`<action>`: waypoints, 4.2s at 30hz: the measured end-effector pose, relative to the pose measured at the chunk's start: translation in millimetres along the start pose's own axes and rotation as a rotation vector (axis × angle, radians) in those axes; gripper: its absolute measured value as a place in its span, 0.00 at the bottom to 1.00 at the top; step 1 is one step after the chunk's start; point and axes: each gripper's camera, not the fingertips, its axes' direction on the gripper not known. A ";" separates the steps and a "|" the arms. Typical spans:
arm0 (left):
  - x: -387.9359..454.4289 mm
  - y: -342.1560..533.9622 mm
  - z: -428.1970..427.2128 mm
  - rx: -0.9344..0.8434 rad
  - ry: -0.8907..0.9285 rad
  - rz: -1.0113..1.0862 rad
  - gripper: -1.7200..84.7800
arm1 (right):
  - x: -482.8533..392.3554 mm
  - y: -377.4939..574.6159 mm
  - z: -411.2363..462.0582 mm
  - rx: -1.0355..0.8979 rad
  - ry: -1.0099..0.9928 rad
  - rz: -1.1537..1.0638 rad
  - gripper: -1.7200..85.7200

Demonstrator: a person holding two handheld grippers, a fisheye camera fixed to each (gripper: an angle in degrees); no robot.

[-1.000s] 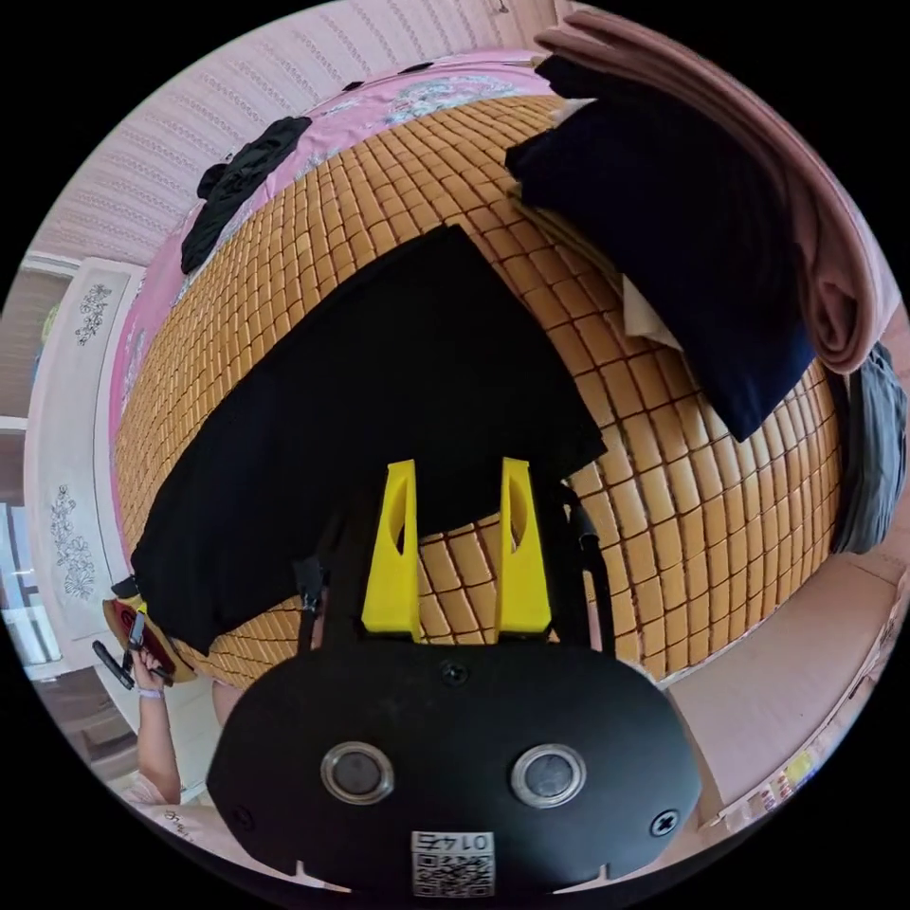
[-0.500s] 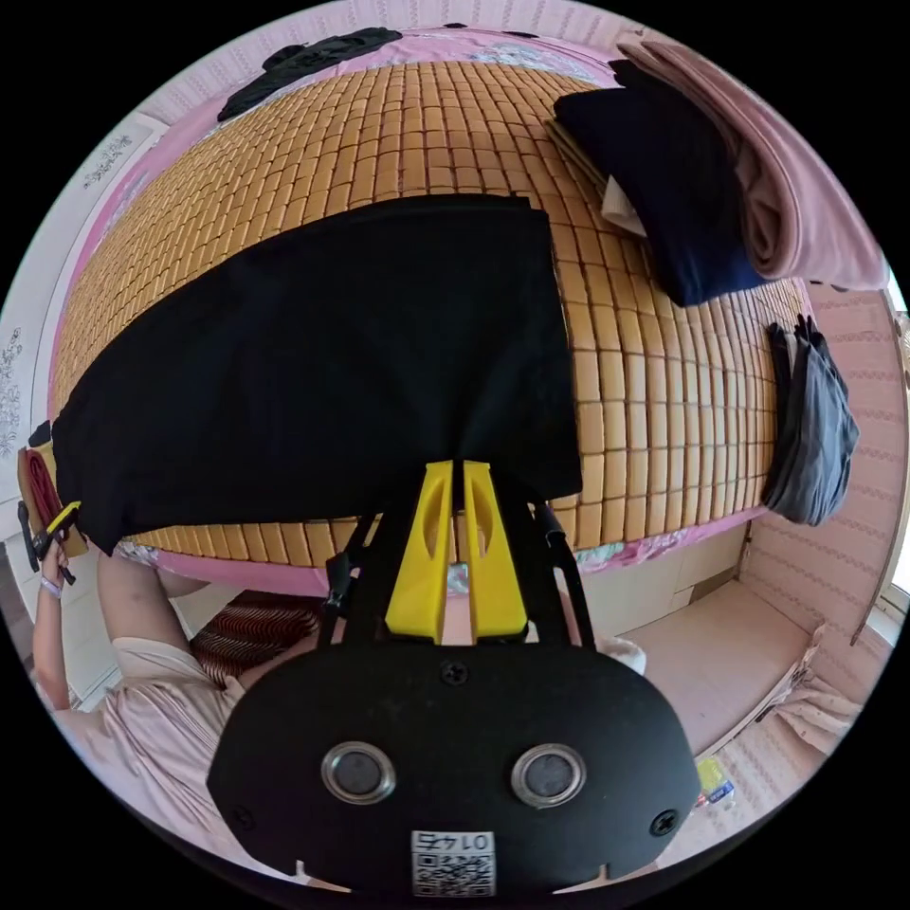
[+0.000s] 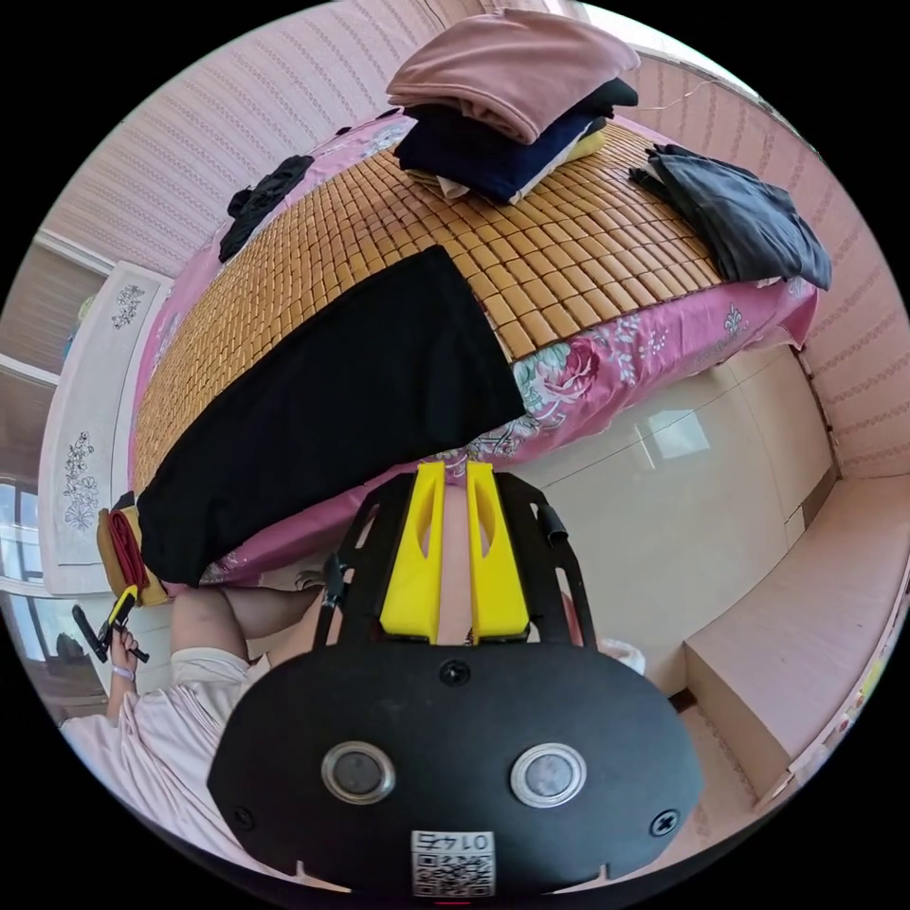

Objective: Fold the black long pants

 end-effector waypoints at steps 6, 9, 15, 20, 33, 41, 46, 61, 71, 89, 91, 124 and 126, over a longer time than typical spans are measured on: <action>36.1 11.2 -6.4 0.133 0.087 0.086 0.02 | 14.4 32.8 -2.6 0.030 -0.039 -0.016 0.07; 59.9 11.2 -0.1 0.143 0.111 0.147 0.04 | 24.2 49.4 -10.7 0.063 -0.071 -0.029 0.07; 99.5 19.6 14.4 0.168 0.210 0.233 0.06 | 38.9 77.9 -20.7 0.119 -0.168 -0.065 0.07; 118.3 31.2 28.0 0.144 0.204 0.298 0.07 | 38.4 80.4 -19.3 0.172 -0.197 -0.087 0.07; 144.9 -58.5 103.7 0.127 0.084 0.462 0.09 | -4.9 14.9 16.9 0.201 -0.057 -0.279 0.13; 190.8 -186.3 165.9 0.166 0.121 0.618 0.14 | 11.4 -74.0 45.2 0.191 0.011 -0.215 0.17; 221.8 -242.8 223.7 0.041 0.081 0.660 0.15 | 23.9 -101.5 67.5 0.150 0.033 -0.150 0.14; 213.3 -267.6 229.7 0.146 0.158 0.660 0.01 | 12.3 -67.0 -15.2 0.371 -0.109 -0.317 0.02; 180.4 -302.3 268.0 0.139 0.128 0.387 0.01 | 7.7 -94.6 28.4 0.243 -0.064 -0.222 0.06; 208.1 -182.1 275.5 0.018 0.147 0.422 0.01 | 30.6 -3.5 42.1 0.235 -0.220 0.168 0.04; 204.4 -183.7 276.3 0.007 0.155 0.383 0.01 | 25.3 -6.1 32.0 0.273 -0.224 0.157 0.03; 227.4 -134.5 269.8 0.064 0.201 0.563 0.01 | -677.4 -111.4 206.6 -0.413 0.308 -1.262 0.02; 218.5 -138.2 270.0 0.050 0.261 0.538 0.01 | -684.8 -112.8 208.2 -0.456 0.328 -1.274 0.01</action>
